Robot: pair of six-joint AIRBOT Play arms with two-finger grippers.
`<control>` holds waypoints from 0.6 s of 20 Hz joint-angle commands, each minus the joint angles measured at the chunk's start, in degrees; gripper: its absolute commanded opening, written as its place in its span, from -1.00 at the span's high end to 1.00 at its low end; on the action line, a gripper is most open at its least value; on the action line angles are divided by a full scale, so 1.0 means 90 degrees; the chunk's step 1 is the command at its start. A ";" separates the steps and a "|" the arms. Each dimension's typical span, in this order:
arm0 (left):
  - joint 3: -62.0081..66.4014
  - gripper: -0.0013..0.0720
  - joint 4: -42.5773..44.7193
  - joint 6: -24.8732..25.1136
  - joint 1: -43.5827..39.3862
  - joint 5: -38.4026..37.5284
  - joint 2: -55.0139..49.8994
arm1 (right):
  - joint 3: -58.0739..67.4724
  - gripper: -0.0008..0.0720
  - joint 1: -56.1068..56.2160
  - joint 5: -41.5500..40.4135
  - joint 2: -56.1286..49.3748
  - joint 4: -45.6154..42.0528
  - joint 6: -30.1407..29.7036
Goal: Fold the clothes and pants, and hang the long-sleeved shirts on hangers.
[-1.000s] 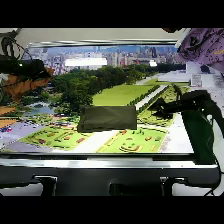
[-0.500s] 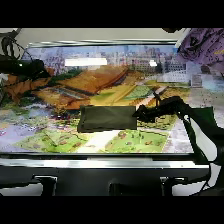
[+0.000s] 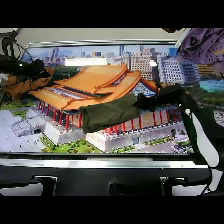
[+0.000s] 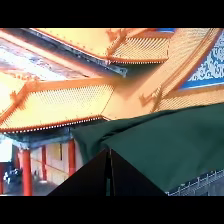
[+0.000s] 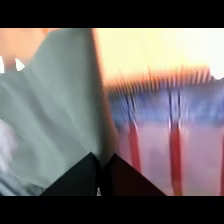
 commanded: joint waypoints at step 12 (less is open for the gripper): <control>0.0002 0.92 0.0002 0.0000 0.0002 -0.0005 -0.0002 | 0.3208 0.92 -0.2334 -0.0510 0.0236 -0.1797 0.2839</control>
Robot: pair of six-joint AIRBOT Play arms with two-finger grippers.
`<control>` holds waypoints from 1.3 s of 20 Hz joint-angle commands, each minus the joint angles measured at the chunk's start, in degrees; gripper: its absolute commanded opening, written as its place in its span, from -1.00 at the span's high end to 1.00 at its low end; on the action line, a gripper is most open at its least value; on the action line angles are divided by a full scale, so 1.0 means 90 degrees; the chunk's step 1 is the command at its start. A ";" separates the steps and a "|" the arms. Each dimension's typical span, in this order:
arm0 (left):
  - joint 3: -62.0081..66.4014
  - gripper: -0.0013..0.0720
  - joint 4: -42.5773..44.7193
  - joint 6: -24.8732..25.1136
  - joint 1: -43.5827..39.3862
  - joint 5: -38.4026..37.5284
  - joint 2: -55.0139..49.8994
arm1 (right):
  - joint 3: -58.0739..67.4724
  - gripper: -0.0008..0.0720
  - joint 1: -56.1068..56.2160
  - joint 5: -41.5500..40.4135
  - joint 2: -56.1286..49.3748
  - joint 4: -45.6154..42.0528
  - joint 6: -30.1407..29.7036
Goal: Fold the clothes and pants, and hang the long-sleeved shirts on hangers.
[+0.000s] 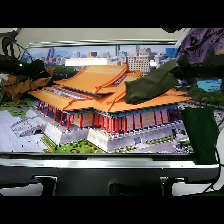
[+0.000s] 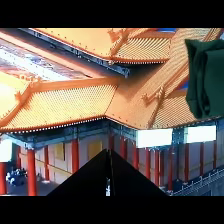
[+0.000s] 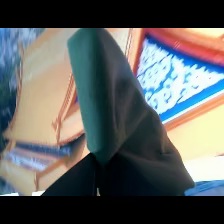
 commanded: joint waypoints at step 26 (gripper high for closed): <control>0.0002 0.92 0.0002 0.0002 0.0002 -0.0240 -0.0002 | -0.0226 0.91 -0.1605 -0.3854 0.1256 -0.6288 0.2412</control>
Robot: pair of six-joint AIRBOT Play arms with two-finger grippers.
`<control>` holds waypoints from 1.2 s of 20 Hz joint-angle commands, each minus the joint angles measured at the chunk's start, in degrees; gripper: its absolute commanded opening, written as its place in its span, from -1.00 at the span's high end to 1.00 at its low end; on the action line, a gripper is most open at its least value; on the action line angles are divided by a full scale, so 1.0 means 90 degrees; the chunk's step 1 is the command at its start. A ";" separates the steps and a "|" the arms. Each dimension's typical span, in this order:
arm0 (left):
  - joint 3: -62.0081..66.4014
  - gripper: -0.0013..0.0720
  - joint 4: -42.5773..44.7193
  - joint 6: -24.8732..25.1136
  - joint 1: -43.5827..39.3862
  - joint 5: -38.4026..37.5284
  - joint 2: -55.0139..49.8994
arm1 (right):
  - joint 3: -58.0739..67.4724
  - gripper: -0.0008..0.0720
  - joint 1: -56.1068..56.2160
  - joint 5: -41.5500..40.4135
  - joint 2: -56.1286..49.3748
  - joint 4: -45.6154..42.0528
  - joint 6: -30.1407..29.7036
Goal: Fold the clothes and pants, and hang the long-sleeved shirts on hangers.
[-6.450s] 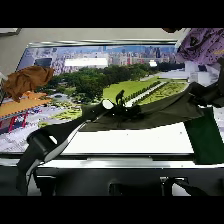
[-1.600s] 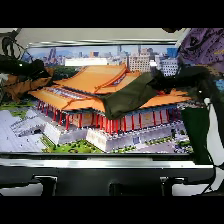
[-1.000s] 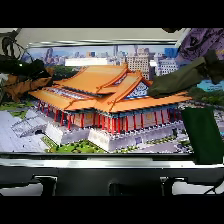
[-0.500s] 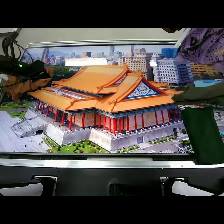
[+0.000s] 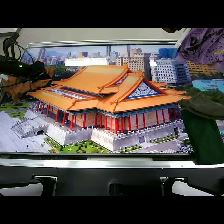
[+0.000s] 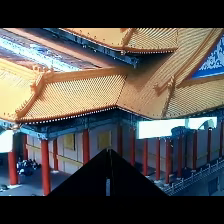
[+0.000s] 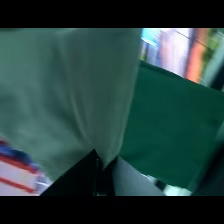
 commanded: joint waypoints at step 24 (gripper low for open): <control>0.0002 0.92 0.0002 0.0002 0.0002 0.0000 -0.0002 | -0.4403 0.08 -0.0005 -0.0175 0.0840 -0.2157 0.0039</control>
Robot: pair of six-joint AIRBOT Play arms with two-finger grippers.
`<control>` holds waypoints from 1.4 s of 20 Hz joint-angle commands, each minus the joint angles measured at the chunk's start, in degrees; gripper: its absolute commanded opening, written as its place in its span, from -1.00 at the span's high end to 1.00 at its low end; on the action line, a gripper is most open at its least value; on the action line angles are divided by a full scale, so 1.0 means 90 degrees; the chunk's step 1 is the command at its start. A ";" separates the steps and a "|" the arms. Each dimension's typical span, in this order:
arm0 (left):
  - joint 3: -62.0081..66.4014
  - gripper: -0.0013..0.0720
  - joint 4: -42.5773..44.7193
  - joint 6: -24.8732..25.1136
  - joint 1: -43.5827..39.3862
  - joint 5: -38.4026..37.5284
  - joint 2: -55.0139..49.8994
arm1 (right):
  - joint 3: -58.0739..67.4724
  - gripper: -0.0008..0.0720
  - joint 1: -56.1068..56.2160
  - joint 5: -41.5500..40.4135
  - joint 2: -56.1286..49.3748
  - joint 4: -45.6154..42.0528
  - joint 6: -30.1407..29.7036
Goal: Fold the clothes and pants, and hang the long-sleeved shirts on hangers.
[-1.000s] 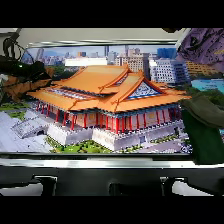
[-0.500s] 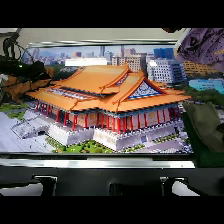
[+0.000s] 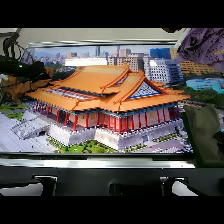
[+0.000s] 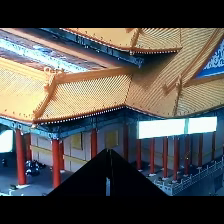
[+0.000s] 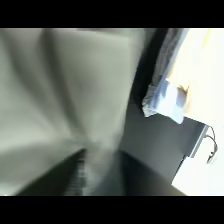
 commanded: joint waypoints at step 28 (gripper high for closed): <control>-0.3606 0.91 0.1523 0.0648 -0.0036 0.0750 0.2659 | 0.0508 0.91 0.5285 0.4464 0.1069 0.4097 -0.3888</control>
